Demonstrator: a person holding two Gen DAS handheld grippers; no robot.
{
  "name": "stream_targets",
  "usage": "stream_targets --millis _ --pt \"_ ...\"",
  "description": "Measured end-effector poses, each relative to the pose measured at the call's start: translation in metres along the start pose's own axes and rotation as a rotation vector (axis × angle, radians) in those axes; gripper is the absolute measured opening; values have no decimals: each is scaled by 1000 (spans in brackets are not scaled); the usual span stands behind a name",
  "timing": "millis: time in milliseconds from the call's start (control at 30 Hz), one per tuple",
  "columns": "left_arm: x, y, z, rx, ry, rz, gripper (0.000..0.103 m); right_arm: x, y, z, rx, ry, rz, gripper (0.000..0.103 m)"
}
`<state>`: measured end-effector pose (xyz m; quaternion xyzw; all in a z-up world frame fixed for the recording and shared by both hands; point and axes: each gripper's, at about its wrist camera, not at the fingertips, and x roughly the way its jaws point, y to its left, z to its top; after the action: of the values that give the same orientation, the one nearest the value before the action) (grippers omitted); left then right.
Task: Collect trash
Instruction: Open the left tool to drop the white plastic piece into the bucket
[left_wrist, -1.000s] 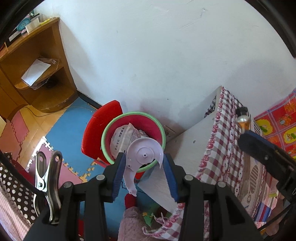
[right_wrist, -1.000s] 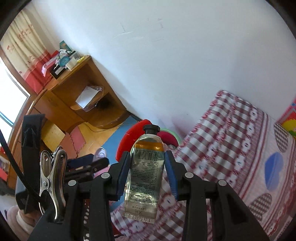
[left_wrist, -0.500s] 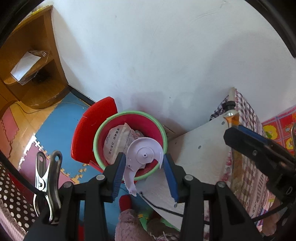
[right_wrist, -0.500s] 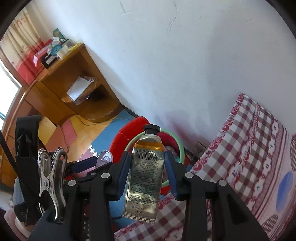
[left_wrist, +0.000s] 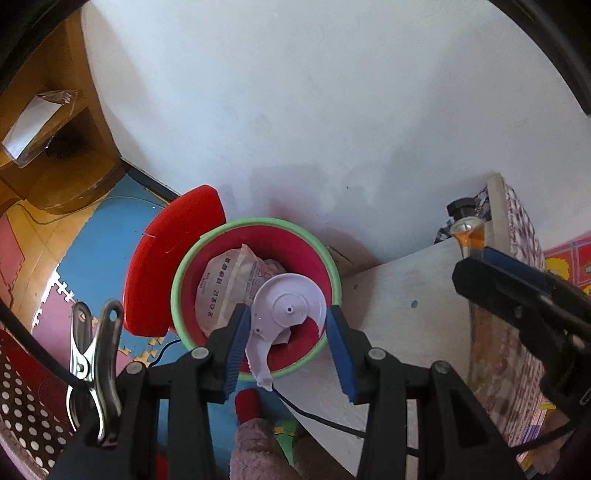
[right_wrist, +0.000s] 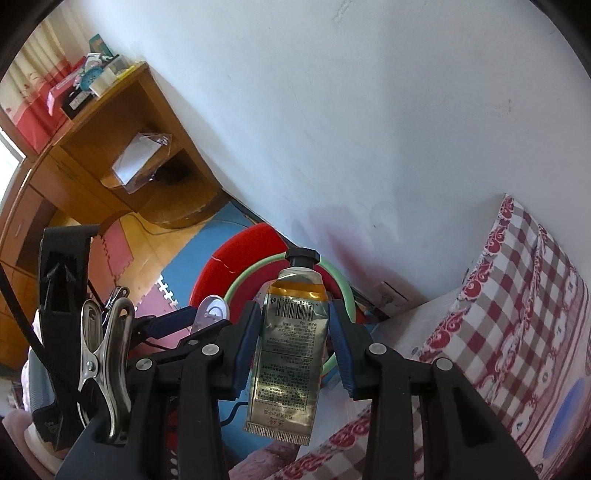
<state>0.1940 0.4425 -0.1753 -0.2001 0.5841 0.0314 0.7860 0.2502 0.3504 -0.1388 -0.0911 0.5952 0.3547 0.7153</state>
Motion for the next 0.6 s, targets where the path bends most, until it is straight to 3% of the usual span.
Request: stream_targets --millis 167,333,600 --pt "17 -1 5 18 22 -3 45 12 -3 -1 6 21 -11 39" --pt "21 -7 10 66 9 7 58 21 -8 0 13 33 -14 39" --pt "20 -2 10 66 7 23 59 33 -7 4 22 48 -9 39"
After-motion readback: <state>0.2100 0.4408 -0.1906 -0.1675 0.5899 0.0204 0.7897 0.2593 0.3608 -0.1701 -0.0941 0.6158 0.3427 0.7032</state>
